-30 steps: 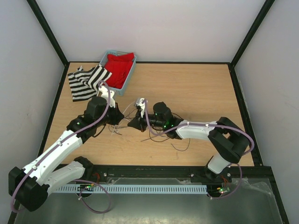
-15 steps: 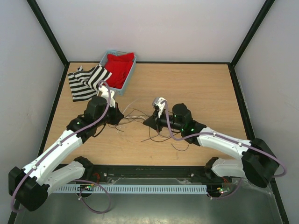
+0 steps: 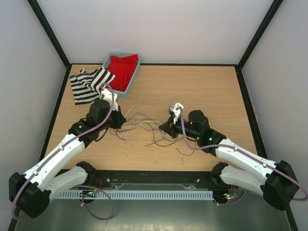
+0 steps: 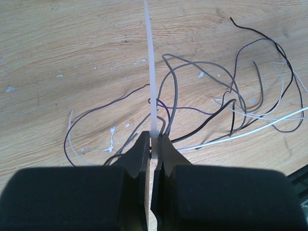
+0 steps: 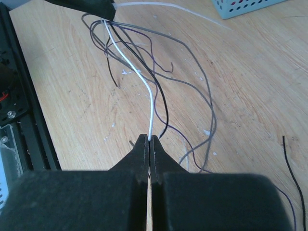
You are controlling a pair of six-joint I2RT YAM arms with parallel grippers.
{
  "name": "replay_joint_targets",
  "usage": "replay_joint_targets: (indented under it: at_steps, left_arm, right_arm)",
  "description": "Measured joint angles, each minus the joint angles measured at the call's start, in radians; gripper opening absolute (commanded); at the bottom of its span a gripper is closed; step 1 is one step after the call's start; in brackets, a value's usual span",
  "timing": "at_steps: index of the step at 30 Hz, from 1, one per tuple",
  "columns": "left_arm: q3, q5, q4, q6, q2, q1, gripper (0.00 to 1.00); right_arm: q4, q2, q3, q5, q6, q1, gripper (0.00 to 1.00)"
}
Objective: Zip-tie the wires
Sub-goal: Adjust the cable at the center of the board.
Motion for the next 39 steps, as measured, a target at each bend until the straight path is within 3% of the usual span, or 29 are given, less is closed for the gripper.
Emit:
replay_joint_targets:
  at_steps: [17,22,25,32,39]
  left_arm:
    - [0.000,-0.011,-0.017,0.014,-0.003,0.013,0.00]
    - [0.001,-0.010,-0.021,0.020,-0.003,0.016,0.00]
    - [0.002,-0.010,-0.021,0.028,-0.003,0.016,0.00]
    - [0.014,-0.009,-0.022,0.047,-0.003,0.016,0.00]
    - [0.018,-0.007,-0.021,0.056,-0.005,0.016,0.00]
  right_arm:
    - [-0.144,-0.139,-0.018,0.082,-0.014,-0.099,0.00]
    - [-0.153,-0.129,-0.018,0.026,-0.024,-0.106,0.50]
    - [-0.164,-0.128,-0.017,-0.017,-0.040,-0.106,0.64]
    - [-0.135,-0.092,0.032,-0.117,-0.035,-0.106,0.61]
    - [0.002,0.139,0.106,-0.236,-0.013,-0.106,0.55]
